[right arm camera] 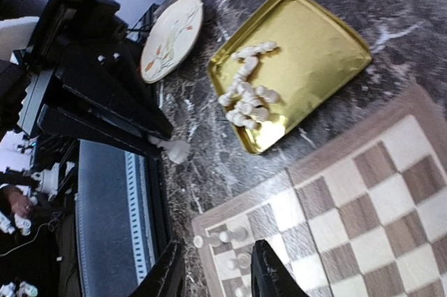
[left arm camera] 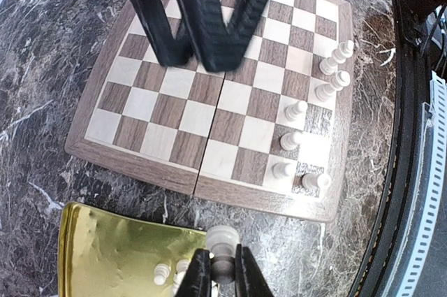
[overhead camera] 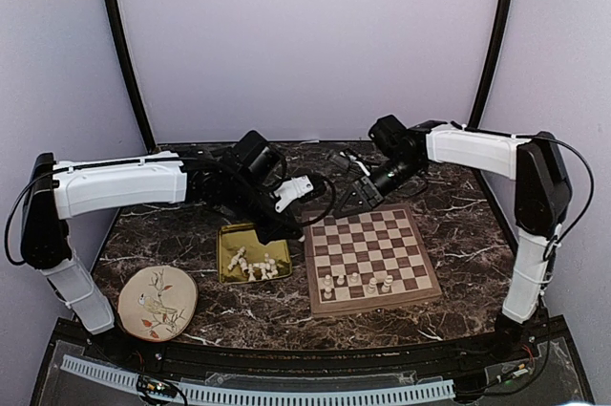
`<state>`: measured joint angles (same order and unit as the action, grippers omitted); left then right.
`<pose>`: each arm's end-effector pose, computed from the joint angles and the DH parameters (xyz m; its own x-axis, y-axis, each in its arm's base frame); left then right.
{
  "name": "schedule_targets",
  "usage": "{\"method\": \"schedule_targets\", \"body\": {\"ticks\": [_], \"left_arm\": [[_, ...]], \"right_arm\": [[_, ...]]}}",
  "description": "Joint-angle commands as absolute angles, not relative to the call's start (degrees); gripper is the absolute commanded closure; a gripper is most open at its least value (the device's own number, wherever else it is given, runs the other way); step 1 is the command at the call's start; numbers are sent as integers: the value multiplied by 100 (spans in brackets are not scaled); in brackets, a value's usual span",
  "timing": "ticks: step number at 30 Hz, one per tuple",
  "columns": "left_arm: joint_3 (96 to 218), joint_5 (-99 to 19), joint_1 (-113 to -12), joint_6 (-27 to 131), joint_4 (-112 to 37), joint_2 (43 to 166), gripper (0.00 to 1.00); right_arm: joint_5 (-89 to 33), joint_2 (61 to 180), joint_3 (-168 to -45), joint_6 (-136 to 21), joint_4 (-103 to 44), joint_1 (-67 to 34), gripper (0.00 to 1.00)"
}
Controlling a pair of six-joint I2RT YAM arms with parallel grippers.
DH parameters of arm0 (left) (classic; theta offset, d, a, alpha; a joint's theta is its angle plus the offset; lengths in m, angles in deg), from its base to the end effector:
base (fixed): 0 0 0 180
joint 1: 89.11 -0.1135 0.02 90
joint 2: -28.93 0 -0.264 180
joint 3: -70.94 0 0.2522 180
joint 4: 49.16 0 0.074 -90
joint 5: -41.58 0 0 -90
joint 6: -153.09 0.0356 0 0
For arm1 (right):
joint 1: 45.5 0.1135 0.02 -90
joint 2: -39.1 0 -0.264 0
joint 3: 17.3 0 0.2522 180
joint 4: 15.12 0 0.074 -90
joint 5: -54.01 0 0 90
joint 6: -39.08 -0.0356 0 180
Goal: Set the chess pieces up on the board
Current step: Pass from the left arm to the right, then place the pawn on d2.
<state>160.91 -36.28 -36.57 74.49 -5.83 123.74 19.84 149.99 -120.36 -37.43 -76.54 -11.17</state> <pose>0.2167 -0.2951 0.2742 -0.2740 0.6753 -0.6847 0.9339 0.3568 -0.0218 0.3115 0.2484 0.2379 -0.6206 -0.5825 -0.5250 -0.7235 0.1672 0.6697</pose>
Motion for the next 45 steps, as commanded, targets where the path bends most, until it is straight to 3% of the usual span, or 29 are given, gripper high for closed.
{"method": "schedule_targets", "body": {"ticks": [1,8,15,26,39,45], "left_arm": [[16681,-3511,-3490,7781,-123,12732,95],[17782,-3456,-3156,7977,101,13766,94],[18967,-3553,-2776,8012,17,14726,94],[20010,-3764,-2437,8159,454,15810,94],[20106,-3847,-2337,8236,644,16175,92],[20103,-3862,-2329,8227,630,16213,87]], "right_arm": [[1163,14056,-11341,-3490,-7228,-1767,67],[-195,12442,-9788,-3454,-6288,-2689,66],[-496,11584,-8740,-3600,-5631,-3614,63],[-243,11357,-8391,-3625,-5358,-3963,61],[-134,11422,-8344,-3576,-5345,-4004,61],[-82,11468,-8348,-3565,-5358,-4005,60]]}}
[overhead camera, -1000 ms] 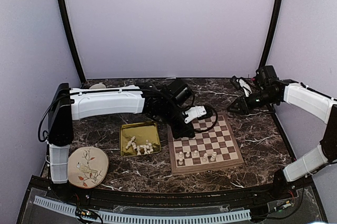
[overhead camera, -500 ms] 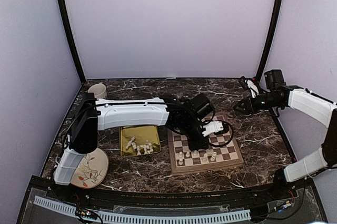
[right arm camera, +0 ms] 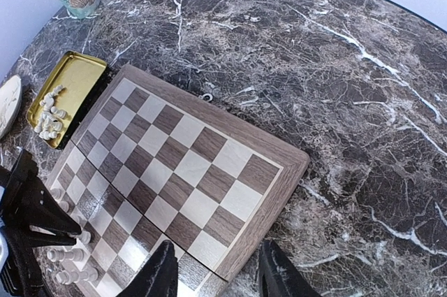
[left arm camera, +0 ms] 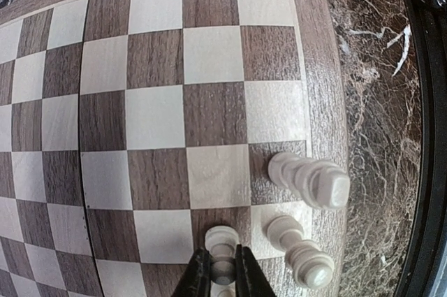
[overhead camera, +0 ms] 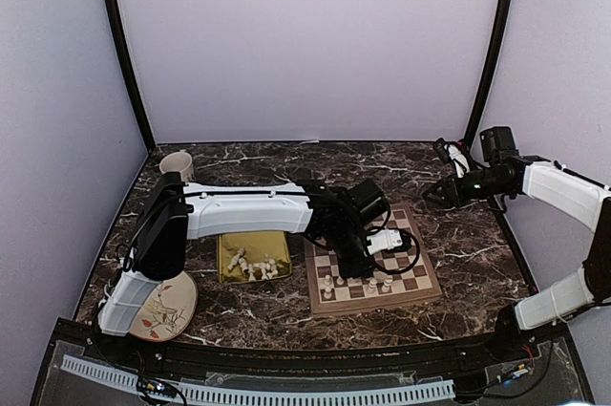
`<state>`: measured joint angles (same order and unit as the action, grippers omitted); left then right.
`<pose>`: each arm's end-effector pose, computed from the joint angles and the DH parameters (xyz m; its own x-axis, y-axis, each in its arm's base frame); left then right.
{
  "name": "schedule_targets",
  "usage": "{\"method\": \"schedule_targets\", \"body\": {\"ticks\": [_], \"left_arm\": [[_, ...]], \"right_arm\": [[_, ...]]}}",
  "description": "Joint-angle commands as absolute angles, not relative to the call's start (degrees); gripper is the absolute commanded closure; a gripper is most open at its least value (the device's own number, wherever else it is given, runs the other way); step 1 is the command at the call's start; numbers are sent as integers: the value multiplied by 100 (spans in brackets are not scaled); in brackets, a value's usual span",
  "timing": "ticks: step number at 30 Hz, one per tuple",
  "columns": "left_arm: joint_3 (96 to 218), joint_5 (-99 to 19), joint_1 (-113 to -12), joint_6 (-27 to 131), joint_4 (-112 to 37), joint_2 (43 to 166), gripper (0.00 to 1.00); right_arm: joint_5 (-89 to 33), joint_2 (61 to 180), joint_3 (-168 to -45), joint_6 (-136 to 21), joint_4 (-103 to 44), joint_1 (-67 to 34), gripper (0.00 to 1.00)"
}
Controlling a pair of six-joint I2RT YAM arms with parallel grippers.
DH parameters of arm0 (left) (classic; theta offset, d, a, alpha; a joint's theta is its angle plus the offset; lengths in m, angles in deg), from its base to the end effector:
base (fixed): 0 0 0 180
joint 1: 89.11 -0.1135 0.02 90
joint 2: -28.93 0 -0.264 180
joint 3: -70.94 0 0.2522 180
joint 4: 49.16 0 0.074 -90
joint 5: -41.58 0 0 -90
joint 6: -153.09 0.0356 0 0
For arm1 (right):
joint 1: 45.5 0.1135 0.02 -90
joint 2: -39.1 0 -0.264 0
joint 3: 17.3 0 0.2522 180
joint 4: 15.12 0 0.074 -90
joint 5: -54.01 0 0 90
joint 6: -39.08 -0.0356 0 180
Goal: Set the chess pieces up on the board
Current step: Place the pawn on d2.
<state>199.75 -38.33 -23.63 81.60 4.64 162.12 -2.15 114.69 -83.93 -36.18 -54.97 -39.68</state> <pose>0.2058 -0.4663 0.1941 -0.0379 0.8361 -0.5472 0.9977 0.0623 0.0262 0.2682 0.0473 0.2520 -0.6098 -0.2746 -0.7435 -0.6248 0.7437 0.2377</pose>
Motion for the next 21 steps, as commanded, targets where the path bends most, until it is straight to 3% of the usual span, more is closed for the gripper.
{"method": "schedule_targets", "body": {"ticks": [1,10,21], "left_arm": [[20100,-3858,-2328,8219,631,16212,86],[20112,-3688,-2312,8199,618,16217,78],[20110,-3638,-2301,8175,542,16228,82]], "right_arm": [[-77,11476,-8349,-3559,-5358,-4005,60],[-41,11495,-8349,-3546,-5375,-4001,60],[-27,11504,-8346,-3527,-5374,-4005,60]]}}
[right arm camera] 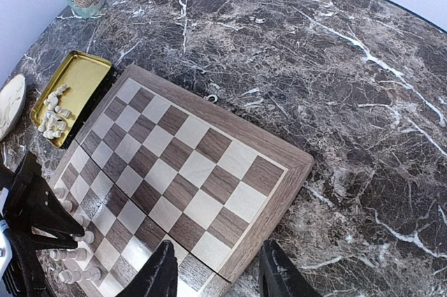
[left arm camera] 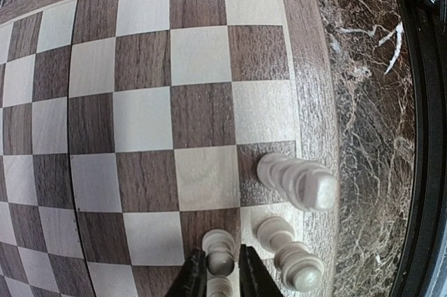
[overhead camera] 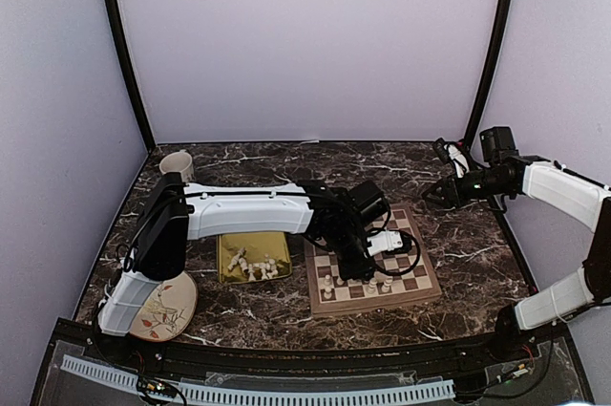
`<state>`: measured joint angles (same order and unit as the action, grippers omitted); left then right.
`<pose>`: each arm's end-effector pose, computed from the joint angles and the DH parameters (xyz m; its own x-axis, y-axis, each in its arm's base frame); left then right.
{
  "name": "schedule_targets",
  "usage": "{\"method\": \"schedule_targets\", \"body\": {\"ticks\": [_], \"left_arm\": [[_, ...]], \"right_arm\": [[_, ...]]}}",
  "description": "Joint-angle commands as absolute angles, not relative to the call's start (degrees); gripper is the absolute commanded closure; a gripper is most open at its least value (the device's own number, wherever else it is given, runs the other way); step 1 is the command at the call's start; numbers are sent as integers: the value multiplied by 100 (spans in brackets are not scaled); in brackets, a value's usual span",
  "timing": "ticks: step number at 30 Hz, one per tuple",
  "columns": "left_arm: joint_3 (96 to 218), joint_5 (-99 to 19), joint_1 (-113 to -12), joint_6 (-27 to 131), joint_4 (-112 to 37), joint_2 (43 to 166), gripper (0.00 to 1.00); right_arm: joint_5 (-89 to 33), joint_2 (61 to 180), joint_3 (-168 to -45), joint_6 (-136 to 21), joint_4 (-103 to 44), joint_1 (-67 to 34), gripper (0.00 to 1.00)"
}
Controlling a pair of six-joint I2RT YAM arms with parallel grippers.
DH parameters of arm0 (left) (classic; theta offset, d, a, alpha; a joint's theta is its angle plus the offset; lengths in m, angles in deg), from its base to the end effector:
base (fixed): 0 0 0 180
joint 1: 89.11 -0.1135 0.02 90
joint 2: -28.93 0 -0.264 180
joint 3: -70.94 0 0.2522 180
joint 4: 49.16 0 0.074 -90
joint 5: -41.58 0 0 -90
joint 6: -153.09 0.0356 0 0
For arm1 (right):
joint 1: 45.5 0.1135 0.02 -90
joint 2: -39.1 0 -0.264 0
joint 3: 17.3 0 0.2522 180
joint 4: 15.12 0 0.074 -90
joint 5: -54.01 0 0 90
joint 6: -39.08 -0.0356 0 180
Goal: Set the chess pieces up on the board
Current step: Place the pawn on d2.
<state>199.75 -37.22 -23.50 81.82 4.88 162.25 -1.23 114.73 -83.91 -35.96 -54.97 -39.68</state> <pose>0.2040 -0.4668 0.1928 -0.0333 0.8363 -0.5473 0.9989 0.0467 0.0106 0.2680 0.0477 0.2519 -0.6061 -0.2750 -0.7463 -0.6344 0.7332 0.2451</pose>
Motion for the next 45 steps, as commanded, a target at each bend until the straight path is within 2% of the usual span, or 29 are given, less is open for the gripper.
{"method": "schedule_targets", "body": {"ticks": [1,18,31,34,35,36,37,38,42,45], "left_arm": [[20115,-3630,-2301,8162,517,16230,82],[20108,-3801,-2301,8087,367,16256,85],[20460,-4105,-2304,8176,801,15907,69],[20112,-4351,-2346,8193,863,15464,65],[19954,-4450,-2373,8160,838,15274,62],[19828,-4572,-2417,8073,860,15102,53],[19724,-4768,-2475,7927,857,14917,16],[19619,-4931,-2547,7760,855,14752,3],[19013,-5677,-2881,7126,874,14016,1],[18089,-6137,-3058,6906,515,13332,1]], "right_arm": [[-24,11516,-8347,-3527,-5374,-4005,60],[2,11532,-8329,-3511,-5380,-4010,60],[28,11499,-8319,-3515,-5408,-4013,59],[27,11478,-8311,-3510,-5401,-4010,59],[31,11473,-8312,-3510,-5397,-4011,59],[47,11476,-8311,-3510,-5390,-4014,59],[51,11482,-8316,-3510,-5393,-4014,59],[57,11492,-8318,-3516,-5393,-4012,58],[80,11540,-8328,-3494,-5401,-4014,58],[73,11548,-8321,-3455,-5402,-4014,58]]}}
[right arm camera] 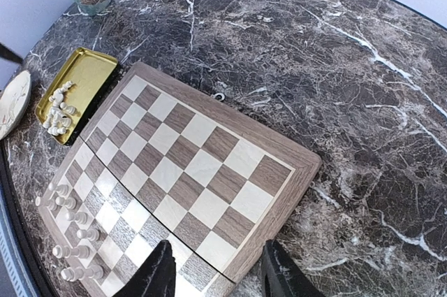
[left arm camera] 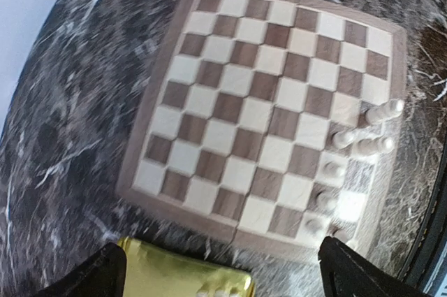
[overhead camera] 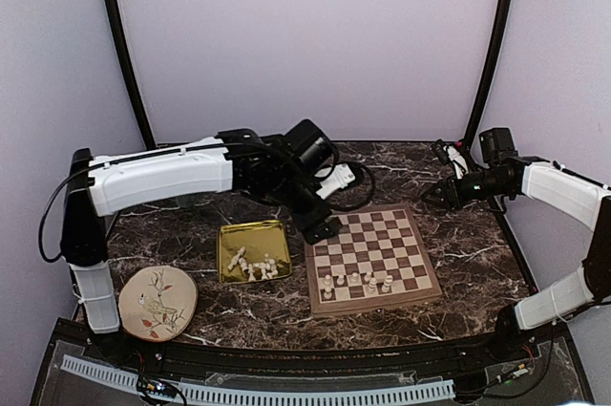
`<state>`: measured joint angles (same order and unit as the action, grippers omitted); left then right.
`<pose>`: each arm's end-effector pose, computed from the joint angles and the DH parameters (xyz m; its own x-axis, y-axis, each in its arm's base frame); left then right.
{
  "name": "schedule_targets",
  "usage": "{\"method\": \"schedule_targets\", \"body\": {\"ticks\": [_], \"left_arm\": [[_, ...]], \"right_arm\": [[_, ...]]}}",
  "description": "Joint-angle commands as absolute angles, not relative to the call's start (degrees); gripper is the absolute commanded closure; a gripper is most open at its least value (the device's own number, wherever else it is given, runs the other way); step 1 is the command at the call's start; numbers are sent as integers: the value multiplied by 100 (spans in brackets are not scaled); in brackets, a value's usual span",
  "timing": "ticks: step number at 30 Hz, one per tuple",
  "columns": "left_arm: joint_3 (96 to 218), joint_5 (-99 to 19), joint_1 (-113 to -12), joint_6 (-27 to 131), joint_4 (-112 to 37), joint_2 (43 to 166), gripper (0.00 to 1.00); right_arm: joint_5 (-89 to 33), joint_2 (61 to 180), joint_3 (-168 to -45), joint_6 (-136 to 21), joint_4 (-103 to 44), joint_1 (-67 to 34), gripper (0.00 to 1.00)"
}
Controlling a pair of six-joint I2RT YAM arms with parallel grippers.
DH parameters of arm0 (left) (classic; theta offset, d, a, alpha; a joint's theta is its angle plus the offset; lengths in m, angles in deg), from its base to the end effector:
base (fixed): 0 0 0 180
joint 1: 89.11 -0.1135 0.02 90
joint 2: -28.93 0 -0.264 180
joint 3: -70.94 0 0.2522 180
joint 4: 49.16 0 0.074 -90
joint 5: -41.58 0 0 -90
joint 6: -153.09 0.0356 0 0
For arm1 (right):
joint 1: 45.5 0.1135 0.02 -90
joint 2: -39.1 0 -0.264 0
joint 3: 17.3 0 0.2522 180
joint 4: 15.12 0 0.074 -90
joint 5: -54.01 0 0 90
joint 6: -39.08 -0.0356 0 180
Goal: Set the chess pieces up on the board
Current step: Pick up the chess pile from the storage box.
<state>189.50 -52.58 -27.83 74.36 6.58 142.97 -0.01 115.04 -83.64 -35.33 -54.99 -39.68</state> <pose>0.2173 -0.3913 0.2891 -0.2007 0.7719 -0.6032 0.9096 0.3755 0.1779 0.2678 0.0483 0.2494 -0.6042 -0.2802 -0.7459 -0.6481 0.7174 0.2555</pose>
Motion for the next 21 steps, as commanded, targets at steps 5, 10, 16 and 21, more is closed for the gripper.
{"method": "schedule_targets", "body": {"ticks": [5,10,16,21], "left_arm": [[16067,-6034,-3488,6513,-857,11994,1],[15307,-6827,-4295,5115,-860,11616,1],[15496,-6510,-4648,5037,135,12589,5],[15126,-6200,-4648,4761,3,12549,24]], "right_arm": [[26,11476,-8240,-3400,-5355,-4014,57],[94,11435,-8157,-3365,-5322,-4013,57],[68,11362,-8064,-3282,-5298,-4014,56],[-19,11366,-8009,-3190,-5275,-4014,55]]}}
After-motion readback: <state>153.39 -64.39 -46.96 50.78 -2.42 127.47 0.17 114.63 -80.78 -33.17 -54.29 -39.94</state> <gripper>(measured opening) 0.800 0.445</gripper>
